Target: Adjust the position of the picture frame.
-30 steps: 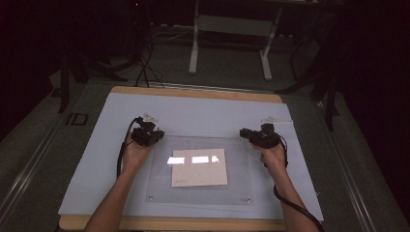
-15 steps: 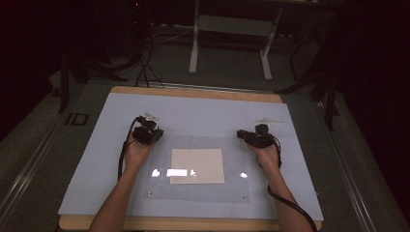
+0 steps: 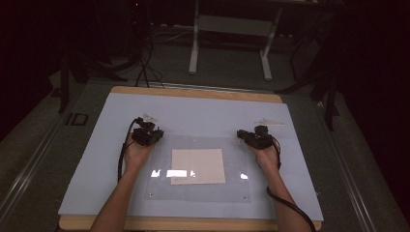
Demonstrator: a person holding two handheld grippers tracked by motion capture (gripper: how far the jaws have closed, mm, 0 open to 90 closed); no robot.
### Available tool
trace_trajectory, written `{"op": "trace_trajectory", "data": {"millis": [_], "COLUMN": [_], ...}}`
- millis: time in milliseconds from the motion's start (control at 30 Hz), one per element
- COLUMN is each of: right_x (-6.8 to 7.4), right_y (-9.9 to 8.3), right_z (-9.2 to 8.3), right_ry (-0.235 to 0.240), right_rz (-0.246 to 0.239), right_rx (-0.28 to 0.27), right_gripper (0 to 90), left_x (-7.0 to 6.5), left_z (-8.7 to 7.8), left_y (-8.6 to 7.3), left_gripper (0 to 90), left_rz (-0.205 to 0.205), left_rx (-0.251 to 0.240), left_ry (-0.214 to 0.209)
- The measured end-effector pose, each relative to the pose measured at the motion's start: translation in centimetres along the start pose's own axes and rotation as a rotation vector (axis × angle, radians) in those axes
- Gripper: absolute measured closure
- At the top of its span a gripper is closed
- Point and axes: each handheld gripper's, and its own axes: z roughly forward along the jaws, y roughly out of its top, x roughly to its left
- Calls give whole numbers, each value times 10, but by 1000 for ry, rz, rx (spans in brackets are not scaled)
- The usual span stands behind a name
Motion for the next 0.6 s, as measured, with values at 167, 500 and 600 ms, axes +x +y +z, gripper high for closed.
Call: {"op": "trace_trajectory", "data": {"millis": [167,500,600], "right_x": [0,3,7], "right_y": [-1,0,1], "right_z": [0,-1,-2], "right_ry": [-3,-21,-49], "right_rz": [-2,-31,-73], "right_rx": [-5,5,20], "right_gripper": [813,815,811], "left_x": [3,9,11], "left_z": [-2,-16,-21], "left_y": [-4,-11,-12], "left_gripper": [822,740,727], "left_rz": [-29,-24,-31], "left_rx": [-30,-102,-133], "left_ry": [-26,-67,-79]}}
